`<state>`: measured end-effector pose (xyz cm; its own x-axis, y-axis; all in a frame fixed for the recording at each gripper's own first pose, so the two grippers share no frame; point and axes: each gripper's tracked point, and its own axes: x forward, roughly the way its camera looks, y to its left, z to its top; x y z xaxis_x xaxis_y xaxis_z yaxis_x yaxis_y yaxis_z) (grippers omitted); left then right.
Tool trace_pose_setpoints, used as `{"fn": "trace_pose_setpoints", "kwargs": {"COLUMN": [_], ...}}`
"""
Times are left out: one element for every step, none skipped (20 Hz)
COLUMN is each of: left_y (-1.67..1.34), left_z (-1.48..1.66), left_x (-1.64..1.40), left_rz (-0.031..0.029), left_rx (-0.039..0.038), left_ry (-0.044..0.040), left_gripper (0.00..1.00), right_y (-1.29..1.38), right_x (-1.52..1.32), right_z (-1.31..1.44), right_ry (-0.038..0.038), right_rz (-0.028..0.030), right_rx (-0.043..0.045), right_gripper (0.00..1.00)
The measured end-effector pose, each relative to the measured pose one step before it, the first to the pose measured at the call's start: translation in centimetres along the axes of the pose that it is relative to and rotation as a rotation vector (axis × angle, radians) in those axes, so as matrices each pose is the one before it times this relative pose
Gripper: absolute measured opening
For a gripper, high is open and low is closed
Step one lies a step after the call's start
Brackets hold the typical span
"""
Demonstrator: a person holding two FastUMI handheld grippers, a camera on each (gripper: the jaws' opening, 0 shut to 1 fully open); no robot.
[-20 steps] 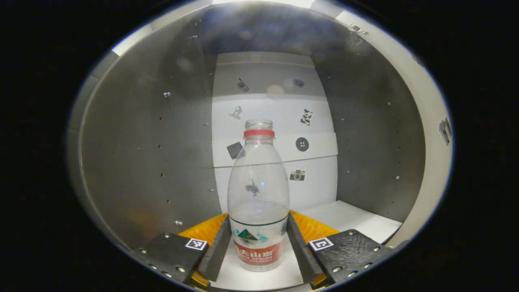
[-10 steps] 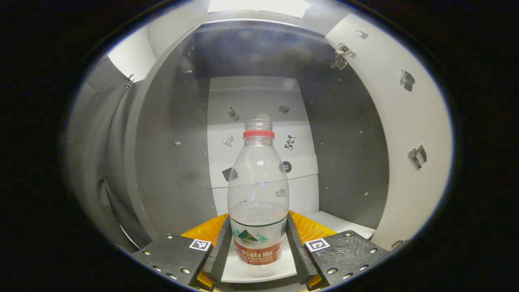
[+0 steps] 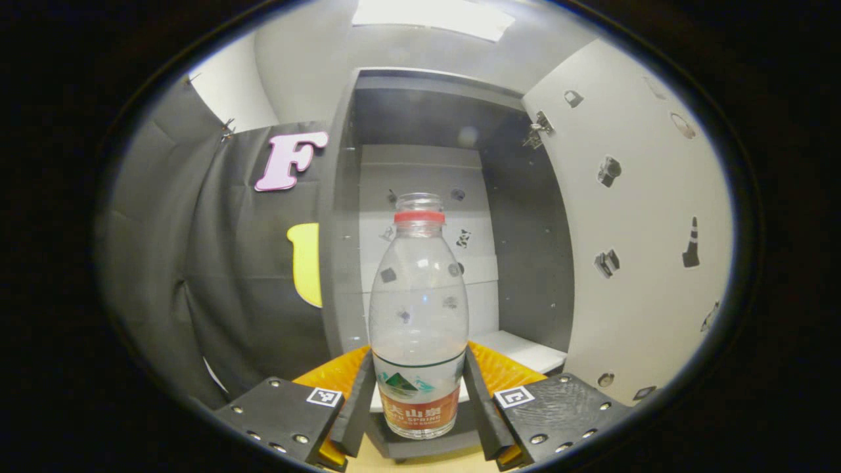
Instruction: Open the cabinet door with the right hand, grasp the bottle in the cabinet with the left hand and place it on the coaster, then close the cabinet door with the right hand.
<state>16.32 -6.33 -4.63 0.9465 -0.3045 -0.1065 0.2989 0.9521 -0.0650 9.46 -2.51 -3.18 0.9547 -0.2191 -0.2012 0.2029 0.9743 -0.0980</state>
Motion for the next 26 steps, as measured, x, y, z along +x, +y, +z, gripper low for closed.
{"fn": "trace_pose_setpoints", "kwargs": {"left_y": [0.654,0.501,0.609,0.712,0.624,0.665,0.579,0.566,0.504,0.549,0.581,0.324,0.410,0.475,0.471,0.385,0.314,0.353,0.257,0.249,0.221,0.109,0.213,0.271,0.265,0.199], "left_z": [-0.592,-0.758,-0.666,-0.759,-0.712,-0.786,-0.799,-0.816,-0.817,-0.947,-0.808,-0.628,-0.879,-0.887,-1.072,-1.078,-1.013,-0.950,-0.977,-1.171,-1.302,-1.345,-1.355,-1.494,-1.120,-1.275], "left_x": [-1.207,-1.064,-0.969,-1.019,-1.005,-0.949,-0.940,-0.860,-0.823,-0.931,-0.808,-0.573,-0.767,-0.709,-0.774,-0.641,-0.476,-0.354,-0.319,-0.233,-0.089,-0.002,0.119,0.074,0.066,-0.021], "left_rz": [0.00660,0.00706,0.00673,0.01226,0.01052,0.00937,0.00518,0.00582,0.00256,0.00313,0.00547,0.00626,0.00248,0.00292,0.00437,0.00274,-0.00032,-0.00205,-0.00252,-0.00163,-0.00142,-0.00227,0.00048,0.00077,0.00003,-0.00153], "left_rx": [-0.00714,-0.01015,-0.00746,-0.00312,-0.00197,-0.00337,-0.00635,-0.00823,-0.01049,-0.01171,-0.00881,-0.00879,-0.00698,-0.00349,-0.00301,-0.00441,-0.00498,-0.00313,0.00025,0.00168,-0.00067,-0.00367,-0.00612,-0.00393,-0.00379,-0.00525], "left_ry": [0.00867,0.01209,0.01065,0.01078,0.00728,0.01080,0.00881,0.01010,0.00979,0.00903,0.00934,0.00619,0.00600,0.00808,0.01013,0.01015,0.00674,0.00299,0.00125,0.00732,0.01354,0.01406,0.01506,0.01380,0.01072,0.01525], "left_gripper": [0.67,0.67,0.67,0.67,0.67,0.71,0.69,0.71,0.71,0.71,0.71,0.69,0.67,0.69,0.68,0.68,0.67,0.67,0.67,0.69,0.69,0.67,0.69,0.69,0.69,0.67], "right_y": [0.690,0.702,0.704,0.700,0.727,0.592,0.637,0.601,0.778,0.761,0.732,0.614,0.636,0.571,0.678,0.596,0.647,0.693,0.562,0.231,0.200,0.433,0.388,0.342,0.296,0.301], "right_x": [-0.650,-0.708,-0.639,-0.425,-0.555,-0.496,-0.246,-0.279,0.057,-0.040,0.011,-0.146,0.001,0.147,0.065,-0.084,-0.151,0.020,-0.221,-0.326,-0.104,0.064,-0.005,-0.029,-0.155,0.032], "right_z": [0.231,0.012,0.096,-0.125,-0.023,-0.126,0.037,-0.080,-0.015,-0.018,-0.039,-0.124,-0.141,-0.069,-0.022,-0.086,-0.132,0.126,0.181,-0.042,-0.070,0.080,0.178,-0.119,-0.033,-0.132], "right_ry": [-0.01215,-0.00883,-0.00490,-0.00375,-0.00302,-0.00183,-0.00108,0.00001,0.00023,-0.00067,-0.00032,0.00239,0.00231,0.00028,0.00093,0.00316,0.00362,0.00096,-0.00065,0.00091,0.00008,-0.00244,-0.00434,-0.00108,0.00104,0.00344], "right_rz": [0.00914,0.00791,0.01132,0.01187,0.01170,0.01242,0.01085,0.01269,0.01404,0.01638,0.01434,0.01491,0.01393,0.01390,0.01190,0.01186,0.01433,0.01390,0.01185,0.00961,0.00451,0.00389,0.00548,0.00449,0.00131,-0.00015], "right_rx": [-0.00124,0.00199,0.00148,0.00012,-0.00166,-0.00266,-0.00129,0.00114,0.00355,0.00409,0.00266,0.00145,0.00080,0.00000,0.00018,0.00228,0.00460,0.00241,-0.00157,-0.00788,-0.01041,-0.00766,-0.00452,-0.00439,-0.00486,-0.00420], "right_gripper": [0.98,0.98,0.98,0.98,0.98,0.98,0.98,0.98,0.98,0.98,0.98,0.98,0.93,0.98,0.98,0.98,0.98,0.98,0.98,0.98,0.93,0.93,0.93,0.93,0.98,0.98]}}
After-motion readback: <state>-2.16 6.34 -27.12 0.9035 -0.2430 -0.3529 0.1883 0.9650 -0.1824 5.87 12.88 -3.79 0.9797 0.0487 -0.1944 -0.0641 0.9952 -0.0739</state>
